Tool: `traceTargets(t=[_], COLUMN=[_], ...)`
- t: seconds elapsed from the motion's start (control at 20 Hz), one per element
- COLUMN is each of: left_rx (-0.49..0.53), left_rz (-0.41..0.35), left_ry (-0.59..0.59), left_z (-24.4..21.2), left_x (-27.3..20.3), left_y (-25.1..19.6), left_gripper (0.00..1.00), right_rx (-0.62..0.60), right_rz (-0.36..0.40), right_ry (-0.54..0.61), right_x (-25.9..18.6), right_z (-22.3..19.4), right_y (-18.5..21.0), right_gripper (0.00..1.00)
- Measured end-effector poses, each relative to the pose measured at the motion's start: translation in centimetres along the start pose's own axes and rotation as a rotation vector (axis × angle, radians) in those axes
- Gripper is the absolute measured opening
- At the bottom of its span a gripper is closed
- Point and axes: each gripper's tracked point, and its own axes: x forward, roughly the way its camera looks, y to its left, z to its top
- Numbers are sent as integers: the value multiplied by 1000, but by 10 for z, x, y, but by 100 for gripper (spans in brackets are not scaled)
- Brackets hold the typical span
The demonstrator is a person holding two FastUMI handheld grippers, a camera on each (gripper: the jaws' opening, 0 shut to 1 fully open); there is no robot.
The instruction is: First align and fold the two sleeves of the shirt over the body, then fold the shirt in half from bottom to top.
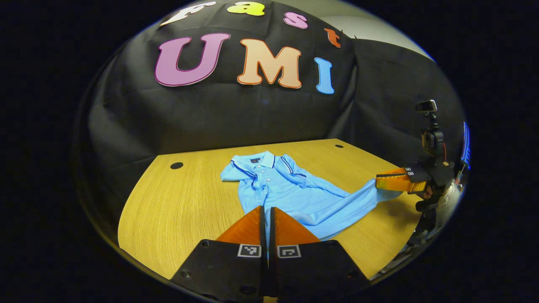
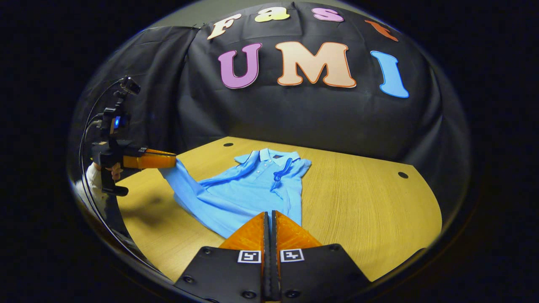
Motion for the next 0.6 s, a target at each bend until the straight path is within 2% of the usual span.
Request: traceTargets(t=[0.2,0.5,0.6], left_rx=[-10,-35,-74], left_rz=[20,123,155], left_ry=[-30,-60,-67], left_z=[29,58,67], left_x=[34,93,115], left_y=[18,68,83], left_gripper=[0,0,0], right_rx=[12,27,11], right_rz=[-37,-99,-131], right_ry=[-13,-12,-24], right_x=[39,98,121], right_z=[34,75,87], right_y=[-26,-57,-67], right_gripper=[2,2,2])
